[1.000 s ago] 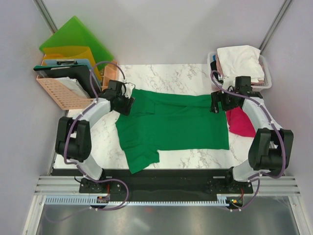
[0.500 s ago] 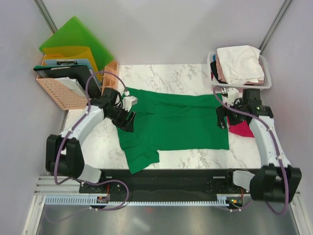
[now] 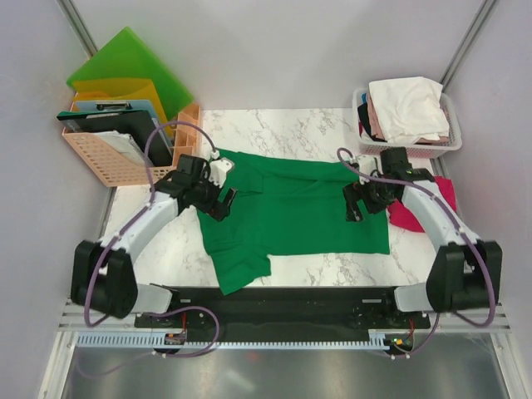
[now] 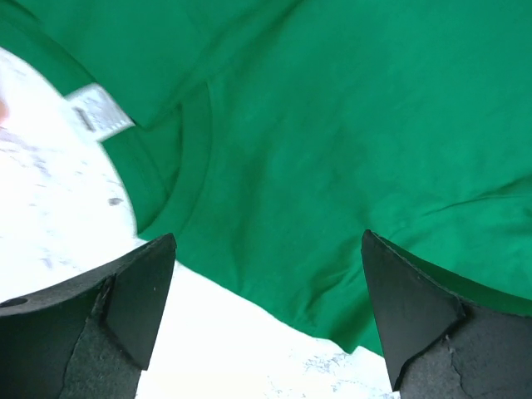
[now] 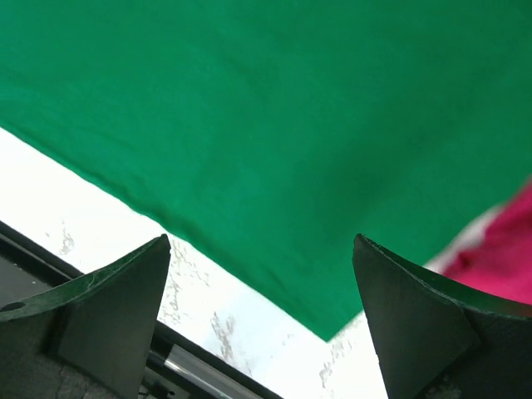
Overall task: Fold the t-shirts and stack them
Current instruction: Fold the flattened tshirt in 1/3 of the way
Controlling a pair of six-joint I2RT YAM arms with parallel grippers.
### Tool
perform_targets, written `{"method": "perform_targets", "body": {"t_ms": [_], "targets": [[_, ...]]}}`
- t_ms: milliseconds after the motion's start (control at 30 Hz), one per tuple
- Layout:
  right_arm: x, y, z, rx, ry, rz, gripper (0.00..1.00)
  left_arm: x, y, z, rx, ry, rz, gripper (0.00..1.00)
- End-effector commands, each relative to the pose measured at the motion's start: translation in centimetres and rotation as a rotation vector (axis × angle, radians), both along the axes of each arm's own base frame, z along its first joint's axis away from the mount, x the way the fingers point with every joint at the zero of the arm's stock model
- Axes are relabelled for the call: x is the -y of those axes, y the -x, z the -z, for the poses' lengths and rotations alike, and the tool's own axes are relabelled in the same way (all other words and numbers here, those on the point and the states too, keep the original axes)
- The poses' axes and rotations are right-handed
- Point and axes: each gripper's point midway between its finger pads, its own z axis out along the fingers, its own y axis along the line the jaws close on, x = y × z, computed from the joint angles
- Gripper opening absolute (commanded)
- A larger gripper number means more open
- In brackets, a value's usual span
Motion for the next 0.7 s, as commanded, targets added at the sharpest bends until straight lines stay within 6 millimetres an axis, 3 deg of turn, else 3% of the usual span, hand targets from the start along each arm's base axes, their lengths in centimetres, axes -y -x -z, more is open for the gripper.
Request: {"method": "perform_targets", "body": {"t_ms": [0, 67, 200, 267, 300, 333, 433, 567, 667], "targets": [[-2.4, -3.2, -0.5, -0.002, -0.025, 0.002, 0.98, -0.7, -1.7, 2.6, -0.056, -0.084, -0.062, 1.00], [-3.4, -4.6, 0.7, -0.045, -0.016, -0.008, 0.98, -0.6, -2.2, 2.4, -0.052, -0.075, -0.070, 1.00], [-4.1, -7.7, 2.4, -0.039, 0.096, 0.032, 0.98, -1.4, -2.9, -2.1, 0.129, -0.039, -0.122, 1.00], [-5.0, -9.0, 2.8, -0.032, 0.119, 0.053, 0.98, -2.9, -2.7, -7.2, 0.349, -0.027, -0.164, 1.00], [-5.0, -9.6, 3.4, -0.028, 0.131, 0.067, 0.98, -4.6, -2.7, -8.9, 0.436, -0.068, -0.223, 1.00], [-5.5, -10.3, 3.1, -0.017, 0.124, 0.077, 0.98, -6.0, -1.5, -11.9, 0.567, -0.076, -0.249, 1.00], [-6.4, -11.2, 3.6, -0.011, 0.137, 0.069, 0.98, -9.6, 0.6, -16.5, 0.784, -0.142, -0.336, 1.00], [-8.5, -11.8, 4.5, -0.002, 0.186, 0.022, 0.98, -13.3, 3.1, -19.0, 0.934, -0.268, -0.441, 1.00], [-10.7, -13.2, 5.9, -0.009, 0.180, 0.003, 0.98, -14.4, 4.1, -18.7, 0.938, -0.303, -0.468, 1.00]]}}
